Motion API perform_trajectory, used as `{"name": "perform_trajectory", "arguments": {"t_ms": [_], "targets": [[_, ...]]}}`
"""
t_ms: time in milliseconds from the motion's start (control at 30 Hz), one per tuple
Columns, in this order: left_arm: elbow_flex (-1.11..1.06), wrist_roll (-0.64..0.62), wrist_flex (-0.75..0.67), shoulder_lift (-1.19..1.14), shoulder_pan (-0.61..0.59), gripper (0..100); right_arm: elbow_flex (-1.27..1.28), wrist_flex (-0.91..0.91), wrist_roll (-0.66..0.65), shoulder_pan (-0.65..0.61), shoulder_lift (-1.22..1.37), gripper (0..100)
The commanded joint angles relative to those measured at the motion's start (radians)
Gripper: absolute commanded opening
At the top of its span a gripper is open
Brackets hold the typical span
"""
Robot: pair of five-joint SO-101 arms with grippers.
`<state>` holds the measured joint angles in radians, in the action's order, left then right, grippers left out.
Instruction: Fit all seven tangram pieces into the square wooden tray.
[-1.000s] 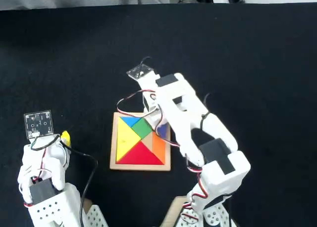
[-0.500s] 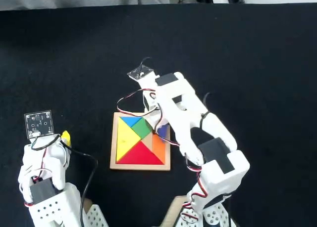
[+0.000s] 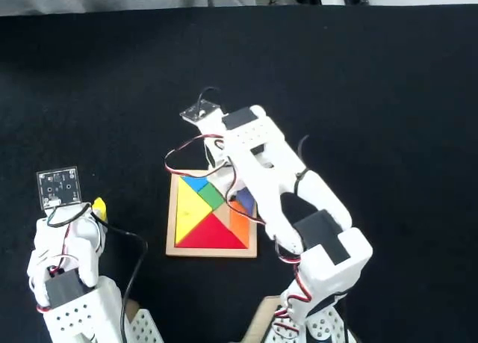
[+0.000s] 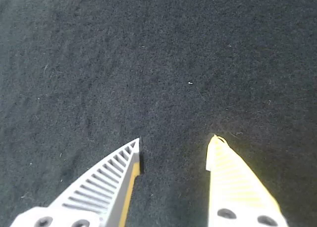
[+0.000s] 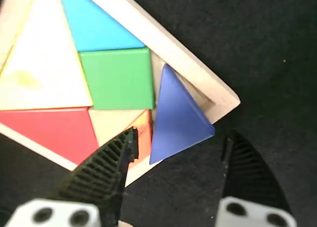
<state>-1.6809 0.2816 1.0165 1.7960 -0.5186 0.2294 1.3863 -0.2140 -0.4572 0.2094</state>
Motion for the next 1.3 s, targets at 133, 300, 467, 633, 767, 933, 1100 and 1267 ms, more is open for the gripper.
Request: {"name": "perform_trajectory", "arguments": {"t_ms": [133, 300, 467, 633, 767, 933, 1100, 1267], "targets": [[-0.021, -0.006, 0.006, 0.005, 0.013, 22, -0.067, 0.063, 0.011, 0.172, -0.160, 20.7], [-0.021, -0.006, 0.006, 0.005, 0.013, 22, 0.070, 0.032, -0.095, 0.330, -0.263, 4.4], [-0.021, -0.006, 0.006, 0.005, 0.013, 22, 0.240, -0.189, -0.135, 0.281, -0.226, 1.0], [-0.021, -0.006, 0.006, 0.005, 0.012, 22, 0.236, -0.201, -0.135, 0.222, -0.148, 1.1], [-0.021, -0.006, 0.006, 0.005, 0.012, 22, 0.211, -0.201, -0.135, 0.187, -0.096, 1.1], [-0.021, -0.006, 0.006, 0.005, 0.010, 22, 0.202, -0.201, -0.094, 0.146, -0.082, 1.1], [-0.021, -0.006, 0.006, 0.005, 0.010, 22, 0.176, -0.203, -0.080, 0.133, -0.082, 1.1], [-0.021, -0.006, 0.006, 0.005, 0.010, 22, 0.151, -0.163, -0.080, 0.137, -0.094, 1.1]]}}
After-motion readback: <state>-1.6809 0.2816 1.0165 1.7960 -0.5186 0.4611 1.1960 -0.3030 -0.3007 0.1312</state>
